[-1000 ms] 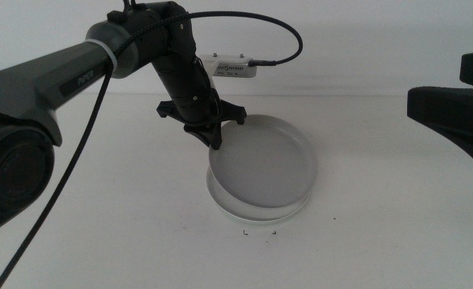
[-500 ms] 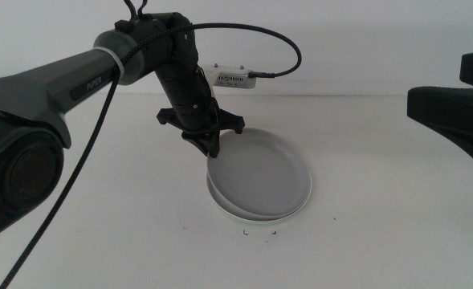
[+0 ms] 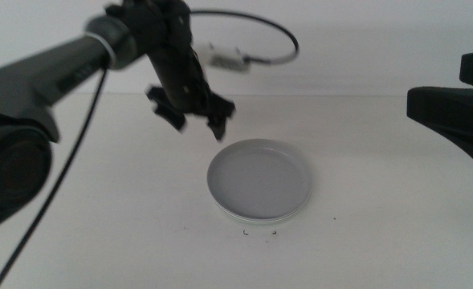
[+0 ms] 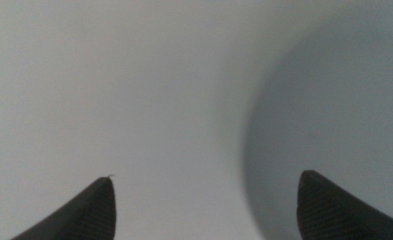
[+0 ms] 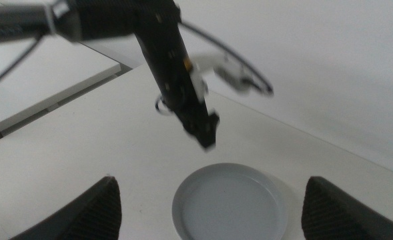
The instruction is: Stack the three bowls on top of each other.
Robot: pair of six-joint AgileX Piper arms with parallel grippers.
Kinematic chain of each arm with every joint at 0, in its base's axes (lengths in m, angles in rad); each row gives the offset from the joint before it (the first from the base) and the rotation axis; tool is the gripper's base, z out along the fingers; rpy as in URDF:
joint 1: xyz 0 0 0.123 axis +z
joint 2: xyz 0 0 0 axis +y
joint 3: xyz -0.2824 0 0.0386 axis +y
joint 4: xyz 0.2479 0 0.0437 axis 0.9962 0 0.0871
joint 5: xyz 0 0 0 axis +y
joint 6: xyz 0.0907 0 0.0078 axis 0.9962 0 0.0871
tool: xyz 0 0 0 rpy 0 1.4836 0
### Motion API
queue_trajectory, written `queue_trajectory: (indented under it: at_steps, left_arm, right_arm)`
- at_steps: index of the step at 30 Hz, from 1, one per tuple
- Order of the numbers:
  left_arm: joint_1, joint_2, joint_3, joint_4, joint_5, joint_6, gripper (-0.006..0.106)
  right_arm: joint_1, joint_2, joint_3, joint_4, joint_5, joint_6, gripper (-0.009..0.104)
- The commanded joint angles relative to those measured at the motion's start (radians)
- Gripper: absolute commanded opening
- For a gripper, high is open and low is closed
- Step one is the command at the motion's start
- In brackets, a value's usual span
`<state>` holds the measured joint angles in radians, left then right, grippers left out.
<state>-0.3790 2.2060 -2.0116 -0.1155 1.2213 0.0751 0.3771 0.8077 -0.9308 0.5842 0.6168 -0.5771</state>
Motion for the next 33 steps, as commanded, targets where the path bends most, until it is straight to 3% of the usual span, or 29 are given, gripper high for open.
queue_trajectory:
  at_steps: [1, 9, 19, 23, 33]
  left_arm:
    - [0.028, -0.062, -0.032, 0.082, 0.0, -0.075, 0.094]
    - [0.133, -0.447, 0.1, 0.101, -0.012, -0.152, 0.094]
    - [0.171, -1.233, 0.9, 0.128, -0.688, -0.185, 0.094]
    - [0.181, -1.356, 0.966, 0.15, -0.686, -0.219, 0.094]
    - [0.182, -1.375, 0.963, 0.153, -0.65, -0.212, 0.094]
  right_arm:
    - [0.0, -0.003, 0.004, 0.0, -0.01, -0.003, 0.093]
    - [0.0, -0.003, 0.004, 0.0, -0.01, -0.003, 0.093]
    - [0.0, -0.003, 0.004, 0.0, -0.01, -0.003, 0.093]
    - [0.0, -0.003, 0.004, 0.0, -0.01, -0.003, 0.093]
    - [0.0, -0.003, 0.004, 0.0, -0.01, -0.003, 0.093]
